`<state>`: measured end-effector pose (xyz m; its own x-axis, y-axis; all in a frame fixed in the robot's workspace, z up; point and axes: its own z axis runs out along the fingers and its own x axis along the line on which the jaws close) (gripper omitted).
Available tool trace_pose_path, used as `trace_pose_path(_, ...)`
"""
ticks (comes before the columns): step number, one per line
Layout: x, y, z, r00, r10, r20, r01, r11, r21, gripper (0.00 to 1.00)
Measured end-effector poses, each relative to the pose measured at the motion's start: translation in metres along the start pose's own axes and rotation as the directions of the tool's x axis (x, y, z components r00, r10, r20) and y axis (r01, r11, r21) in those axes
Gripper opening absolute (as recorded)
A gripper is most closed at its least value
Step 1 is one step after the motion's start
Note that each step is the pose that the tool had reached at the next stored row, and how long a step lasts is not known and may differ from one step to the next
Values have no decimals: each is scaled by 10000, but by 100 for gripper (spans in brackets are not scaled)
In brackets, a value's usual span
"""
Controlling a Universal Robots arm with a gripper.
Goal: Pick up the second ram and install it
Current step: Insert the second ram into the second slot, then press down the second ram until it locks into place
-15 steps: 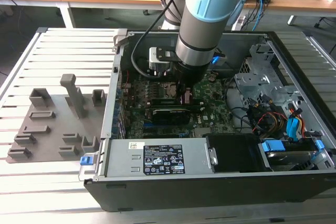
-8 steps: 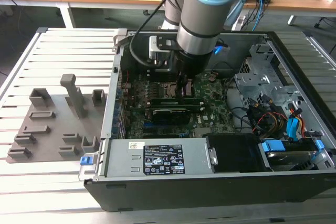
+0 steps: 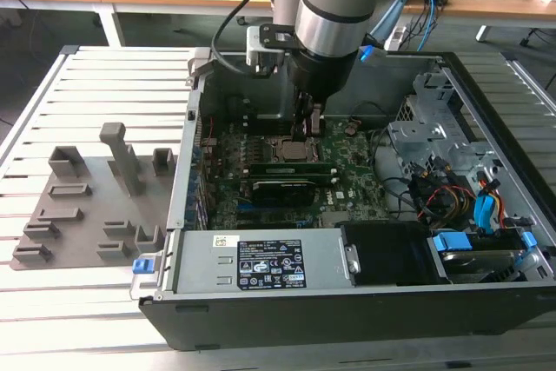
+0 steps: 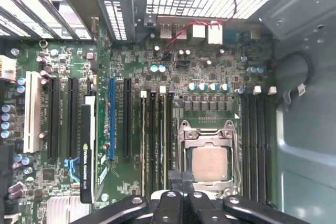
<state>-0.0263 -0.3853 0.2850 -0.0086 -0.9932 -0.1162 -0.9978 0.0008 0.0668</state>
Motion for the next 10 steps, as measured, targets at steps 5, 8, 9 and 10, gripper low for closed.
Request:
trace_pose_path(5,0,0,-1,10000,0,5,0,10000,-1,11)
trace_pose_path(8,0,-2,-1,10000,0,5,0,10000,-2,11)
trace_pose_path(9,0,-3,-1,10000,0,5,0,10000,-2,11)
trace_pose_path(10,0,-4,-1,10000,0,5,0,10000,-2,11)
